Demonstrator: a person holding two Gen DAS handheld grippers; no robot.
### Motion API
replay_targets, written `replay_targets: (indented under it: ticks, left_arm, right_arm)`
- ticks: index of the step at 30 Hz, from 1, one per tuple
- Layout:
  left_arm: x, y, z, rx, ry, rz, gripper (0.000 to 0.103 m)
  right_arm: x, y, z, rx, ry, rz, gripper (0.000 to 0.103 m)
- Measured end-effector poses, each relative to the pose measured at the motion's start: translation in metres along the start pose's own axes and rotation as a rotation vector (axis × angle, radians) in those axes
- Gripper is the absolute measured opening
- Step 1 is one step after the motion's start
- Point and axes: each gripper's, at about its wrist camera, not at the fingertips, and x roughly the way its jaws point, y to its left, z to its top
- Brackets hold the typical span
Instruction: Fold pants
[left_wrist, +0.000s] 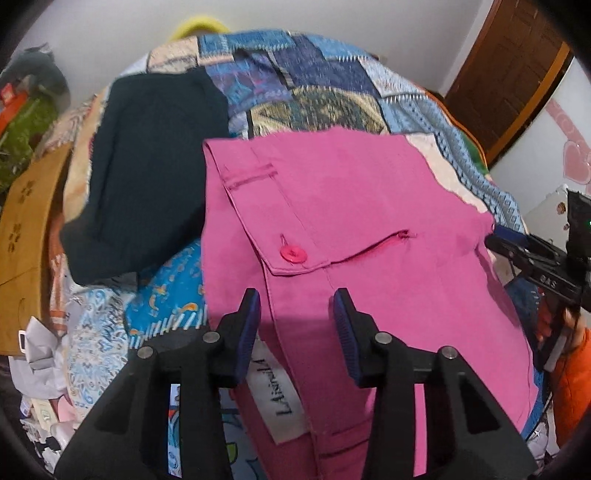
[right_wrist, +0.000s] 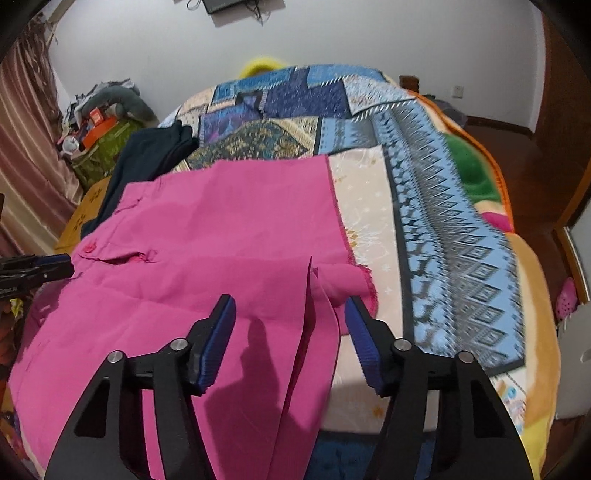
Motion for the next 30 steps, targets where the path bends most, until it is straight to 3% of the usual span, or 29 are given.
replay_targets:
  ticks: [3, 5, 6, 8, 10, 12, 21, 30]
  left_arm:
    - [0.008, 0.003, 0.004, -0.015, 0.028, -0.022, 0.042]
    - [0.011, 0.007, 0.005, -0.039, 0.038, -0.059, 0.033]
    - [0.012, 0.007, 0.006, -0.051, 0.043, -0.082, 0.029]
    - [0.014, 0.008, 0.005, -0.057, 0.04, -0.085, 0.012]
    - [0.014, 0.006, 0.004, -0.04, 0.031, -0.067, 0.009]
    - [0.013, 0.005, 0.003, -0.028, 0.019, -0.052, 0.007]
    - [0.009, 0.003, -0.009, -0.024, -0.054, 0.084, 0.006]
    - [0.007, 0.001, -0.012, 0.041, -0.029, 0.081, 0.012]
  right_arm:
    - [0.01, -0.001, 0.006, -0.015, 0.019, 0.004, 0.051]
    - [0.016, -0.002, 0.009, -0.02, 0.026, 0.012, 0.046]
    - [0.018, -0.002, 0.01, -0.02, 0.028, 0.018, 0.04]
    - [0.021, -0.003, 0.013, -0.02, 0.032, 0.022, 0.031]
    - [0.022, -0.004, 0.013, -0.026, 0.031, 0.017, 0.017]
    - [0.023, -0.004, 0.012, -0.024, 0.033, 0.023, 0.011]
    - [0.031, -0.003, 0.013, -0.063, 0.037, -0.036, 0.004]
    - [0.039, -0.001, 0.012, -0.082, 0.086, -0.056, 0.007]
